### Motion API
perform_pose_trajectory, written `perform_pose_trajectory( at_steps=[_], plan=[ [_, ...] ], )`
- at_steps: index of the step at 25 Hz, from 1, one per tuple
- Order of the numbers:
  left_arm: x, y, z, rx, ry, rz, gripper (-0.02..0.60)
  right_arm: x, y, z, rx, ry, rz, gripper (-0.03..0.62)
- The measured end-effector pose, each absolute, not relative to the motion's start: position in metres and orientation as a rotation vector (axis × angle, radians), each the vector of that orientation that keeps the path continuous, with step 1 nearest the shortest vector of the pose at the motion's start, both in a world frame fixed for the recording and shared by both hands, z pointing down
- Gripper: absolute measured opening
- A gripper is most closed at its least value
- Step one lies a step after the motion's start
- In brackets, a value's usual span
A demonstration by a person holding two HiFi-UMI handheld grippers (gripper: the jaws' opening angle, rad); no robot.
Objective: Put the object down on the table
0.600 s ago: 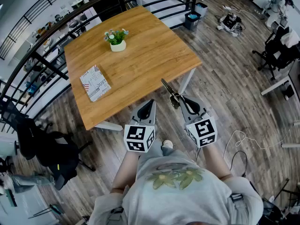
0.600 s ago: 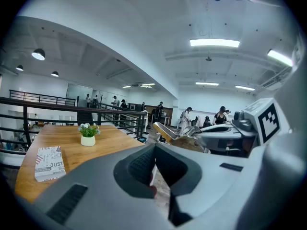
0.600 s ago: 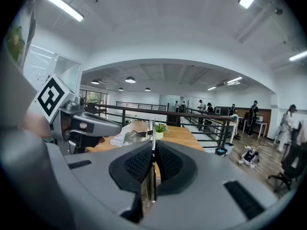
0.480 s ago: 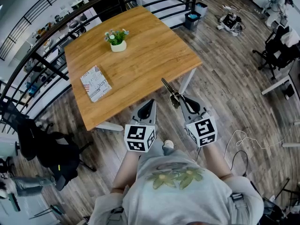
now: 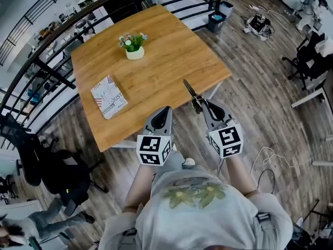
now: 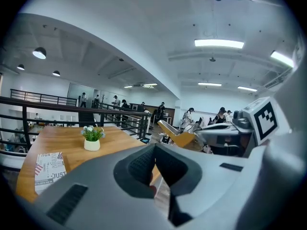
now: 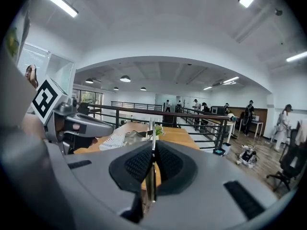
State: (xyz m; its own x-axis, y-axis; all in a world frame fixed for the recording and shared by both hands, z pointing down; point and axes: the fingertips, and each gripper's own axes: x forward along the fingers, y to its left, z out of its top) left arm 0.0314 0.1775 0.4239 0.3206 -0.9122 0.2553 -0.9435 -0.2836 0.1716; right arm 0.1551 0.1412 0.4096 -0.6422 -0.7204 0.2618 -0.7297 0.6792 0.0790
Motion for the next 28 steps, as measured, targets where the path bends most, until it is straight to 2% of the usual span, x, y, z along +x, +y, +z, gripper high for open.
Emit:
perform_pose_trajectory(
  at_steps=[10, 28],
  plan=[
    [-0.022, 0.096, 0.412, 2.358, -1.658, 0.139, 0.014, 0.111, 0.064, 0.394, 1.238, -2.602, -0.007, 0.008],
    [-0.052, 0.040, 0.434, 2.398, -1.545, 0.124, 0.014, 0.078, 0.011, 0.392, 1.322, -2.535, -0.057, 0.008]
  ],
)
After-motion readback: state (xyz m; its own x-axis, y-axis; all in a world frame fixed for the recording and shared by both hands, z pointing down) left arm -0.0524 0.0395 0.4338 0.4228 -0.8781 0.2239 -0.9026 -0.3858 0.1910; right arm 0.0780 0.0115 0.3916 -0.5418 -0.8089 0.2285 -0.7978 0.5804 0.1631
